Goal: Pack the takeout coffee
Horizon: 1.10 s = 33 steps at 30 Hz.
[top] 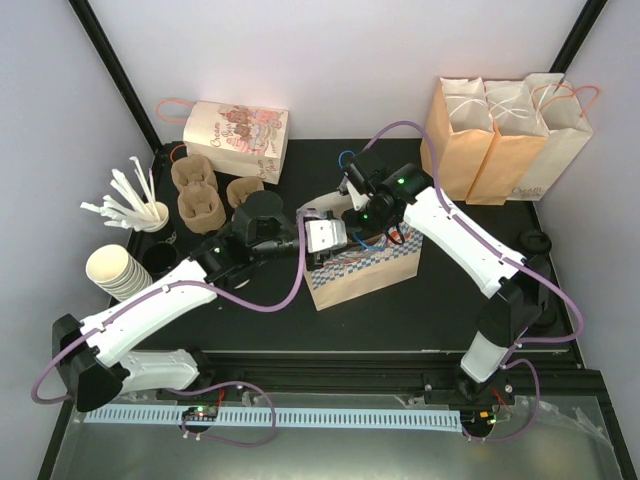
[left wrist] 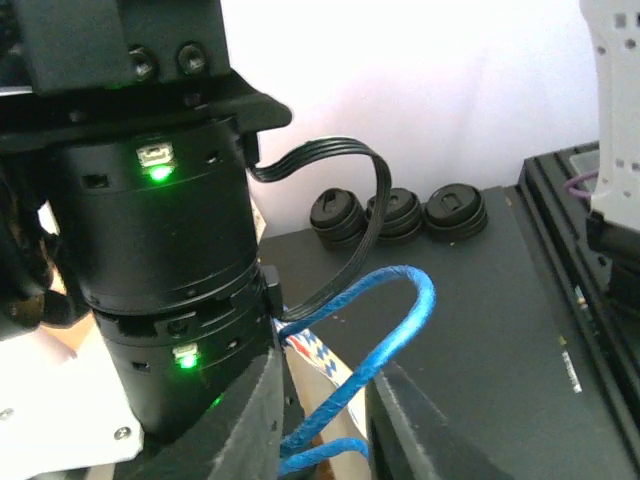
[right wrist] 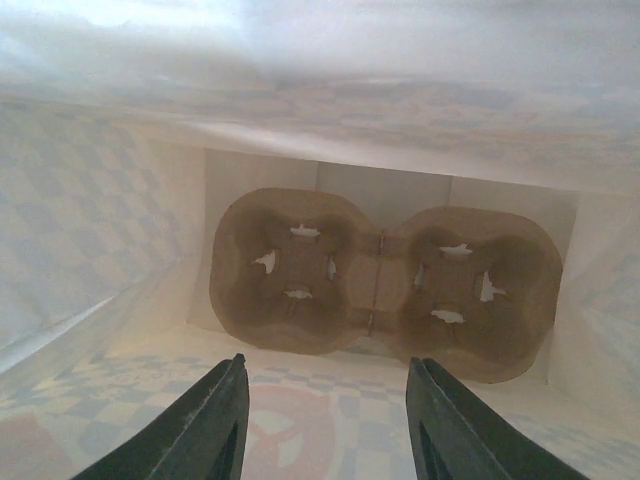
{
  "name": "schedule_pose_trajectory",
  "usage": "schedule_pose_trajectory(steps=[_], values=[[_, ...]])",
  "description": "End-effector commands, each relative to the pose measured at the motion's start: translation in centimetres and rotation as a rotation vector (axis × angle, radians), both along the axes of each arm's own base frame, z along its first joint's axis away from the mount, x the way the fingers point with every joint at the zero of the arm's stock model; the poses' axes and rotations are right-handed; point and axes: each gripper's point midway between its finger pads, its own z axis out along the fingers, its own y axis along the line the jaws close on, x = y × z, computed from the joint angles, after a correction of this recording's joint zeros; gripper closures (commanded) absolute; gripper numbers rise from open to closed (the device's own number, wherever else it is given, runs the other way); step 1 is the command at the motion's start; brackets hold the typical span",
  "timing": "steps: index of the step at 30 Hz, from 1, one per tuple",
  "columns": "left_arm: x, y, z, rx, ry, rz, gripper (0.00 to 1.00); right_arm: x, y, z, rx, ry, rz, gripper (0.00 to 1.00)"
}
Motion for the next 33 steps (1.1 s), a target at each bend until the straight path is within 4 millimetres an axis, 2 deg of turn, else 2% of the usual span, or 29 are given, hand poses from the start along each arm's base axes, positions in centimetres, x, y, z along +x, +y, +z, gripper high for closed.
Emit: schedule_pose_trajectory(steps=[1, 2, 3, 8, 12, 16, 21, 26, 33], values=[[-1.5, -1.0, 2.1, -0.017, -0.116, -0.113, 0.85, 0.3, 0.8, 0.6, 0.017, -0.013, 0.017, 0.53], [-2.0, -1.2, 2.0, -0.008, -0.126, -0.141, 0.95, 0.4, 0.8, 0.5, 0.015, -0.013, 0.017, 0.53], [-2.1, -1.3, 1.9, -0.001, -0.129, -0.149, 0.98, 0.5, 0.7, 0.5, 0.013, -0.014, 0.013, 0.53], [-4.6, -1.8, 1.8, 0.013, -0.139, -0.238, 0.98, 0.8, 0.7, 0.6, 0.003, -0.016, 0.004, 0.53], [-7.3, -2.2, 2.2, -0.006, -0.117, -0.353, 0.98, 1.0, 0.9, 1.2, 0.009, -0.021, -0.007, 0.53], [-8.6, -2.6, 2.2, -0.007, -0.124, -0.399, 0.98, 0.9, 1.0, 1.1, 0.016, -0.010, -0.011, 0.53], [-7.6, -2.8, 2.7, -0.016, -0.120, -0.321, 0.98, 0.3, 0.5, -0.2, -0.004, 0.017, -0.015, 0.53], [-6.9, -2.7, 4.6, -0.082, -0.084, -0.231, 0.99, -1.0, -0.6, -1.8, -0.017, 0.035, -0.042, 0.53], [-8.3, -3.2, 5.7, -0.123, -0.068, -0.218, 0.98, -2.7, -2.2, -5.1, -0.067, 0.047, -0.074, 0.54]])
